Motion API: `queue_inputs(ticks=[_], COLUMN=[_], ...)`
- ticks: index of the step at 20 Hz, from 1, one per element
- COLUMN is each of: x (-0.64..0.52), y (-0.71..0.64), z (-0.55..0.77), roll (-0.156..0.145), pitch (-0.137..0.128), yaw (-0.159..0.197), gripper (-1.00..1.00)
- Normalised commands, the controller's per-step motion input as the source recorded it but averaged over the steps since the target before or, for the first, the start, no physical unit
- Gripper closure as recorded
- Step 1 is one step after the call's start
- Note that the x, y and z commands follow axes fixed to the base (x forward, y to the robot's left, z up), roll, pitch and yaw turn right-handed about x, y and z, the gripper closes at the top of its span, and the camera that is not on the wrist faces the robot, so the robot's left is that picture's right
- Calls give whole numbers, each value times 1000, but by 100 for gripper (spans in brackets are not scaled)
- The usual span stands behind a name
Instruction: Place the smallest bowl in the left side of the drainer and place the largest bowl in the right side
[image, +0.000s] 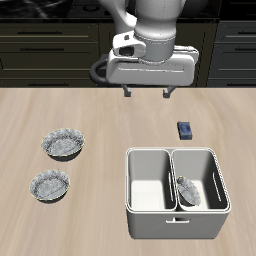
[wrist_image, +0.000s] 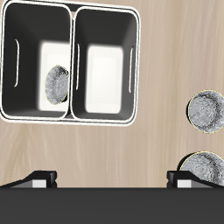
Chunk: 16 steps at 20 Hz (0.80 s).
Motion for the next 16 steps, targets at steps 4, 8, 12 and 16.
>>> queue_inputs(ticks=[4,8,12,16], x=[-214,-312,-320,-251], y=[-251,-80,-127,-304], z=[-214,-136,-20,-31], roll=[23,33,34,-15], pitch=[-1,-1,-12,-11], yaw=[-19,27,16,-4], gripper=[-100,-100,-100,-100])
